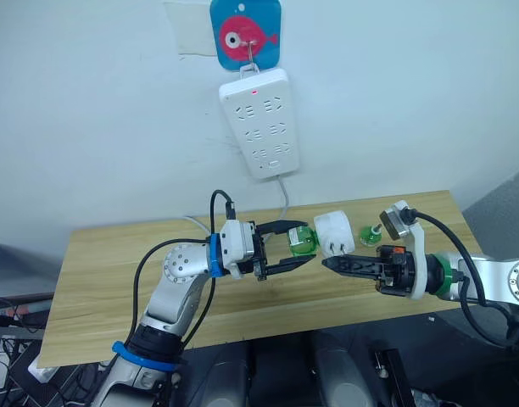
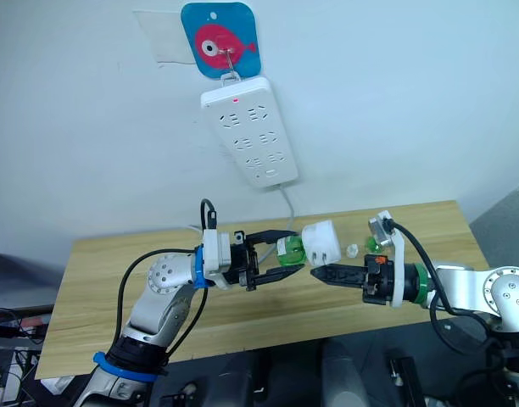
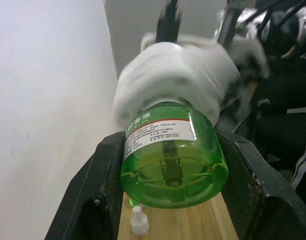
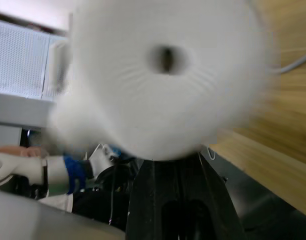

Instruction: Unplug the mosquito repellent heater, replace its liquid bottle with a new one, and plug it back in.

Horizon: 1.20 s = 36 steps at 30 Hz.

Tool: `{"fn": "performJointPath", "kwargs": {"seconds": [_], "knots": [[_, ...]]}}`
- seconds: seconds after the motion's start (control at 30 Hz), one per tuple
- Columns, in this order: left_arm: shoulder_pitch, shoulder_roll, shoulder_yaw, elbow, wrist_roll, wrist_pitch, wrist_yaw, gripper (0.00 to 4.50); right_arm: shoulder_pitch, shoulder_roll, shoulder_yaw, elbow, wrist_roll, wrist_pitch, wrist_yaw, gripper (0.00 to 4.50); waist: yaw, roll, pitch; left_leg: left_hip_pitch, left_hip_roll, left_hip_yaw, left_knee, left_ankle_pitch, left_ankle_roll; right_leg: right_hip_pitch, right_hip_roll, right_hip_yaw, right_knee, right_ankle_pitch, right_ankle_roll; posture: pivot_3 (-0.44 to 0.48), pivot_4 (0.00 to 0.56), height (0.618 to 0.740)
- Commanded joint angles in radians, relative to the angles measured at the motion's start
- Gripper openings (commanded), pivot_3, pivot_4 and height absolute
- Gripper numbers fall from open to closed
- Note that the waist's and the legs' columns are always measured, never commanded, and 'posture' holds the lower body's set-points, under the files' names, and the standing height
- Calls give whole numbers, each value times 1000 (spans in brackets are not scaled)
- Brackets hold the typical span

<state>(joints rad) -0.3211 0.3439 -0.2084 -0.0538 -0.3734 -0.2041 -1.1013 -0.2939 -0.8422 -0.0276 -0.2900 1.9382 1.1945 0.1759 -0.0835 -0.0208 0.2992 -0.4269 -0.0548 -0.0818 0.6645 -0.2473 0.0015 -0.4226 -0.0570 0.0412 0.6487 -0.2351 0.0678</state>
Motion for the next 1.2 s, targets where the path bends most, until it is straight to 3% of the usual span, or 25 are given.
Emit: {"fn": "performJointPath", "kwargs": {"seconds": [0.03, 0.33, 0.5, 0.87, 1.2], "knots": [[-3, -13, -2, -16, 1, -34, -2, 2243, -3, -19, 9, -64, 34, -21, 32, 24, 0, 0, 0, 0, 0, 0, 0, 0, 0, 0, 0, 0, 0, 0, 0, -160, 299, 740], [7, -9, 2, 11, 15, -58, -11, 2243, -99, -90, 28, -113, 34, -38, 134, 24, 0, 0, 0, 0, 0, 0, 0, 0, 0, 0, 0, 0, 0, 0, 0, -162, 308, 740], [14, -8, 1, 11, 12, -60, -13, 2243, -207, -126, 56, -98, 32, -52, 79, 24, -1, 0, 0, 0, 0, 0, 0, 0, 0, 0, 0, 0, -1, 0, 0, -169, 307, 740], [25, -11, -5, 2, 8, -57, -27, 2243, -390, -71, 84, 66, -51, -42, 13, 24, -1, 0, 0, 0, 0, 0, 0, 0, 0, -1, -2, 0, -1, 0, 0, -171, 295, 740], [46, -8, -8, -66, -26, -16, -30, 2243, -393, -24, 101, 120, -391, 34, 208, 24, 0, 0, 0, 0, 0, 1, 0, 0, 0, -1, -2, 0, -1, 0, 0, -143, 271, 740]]}}
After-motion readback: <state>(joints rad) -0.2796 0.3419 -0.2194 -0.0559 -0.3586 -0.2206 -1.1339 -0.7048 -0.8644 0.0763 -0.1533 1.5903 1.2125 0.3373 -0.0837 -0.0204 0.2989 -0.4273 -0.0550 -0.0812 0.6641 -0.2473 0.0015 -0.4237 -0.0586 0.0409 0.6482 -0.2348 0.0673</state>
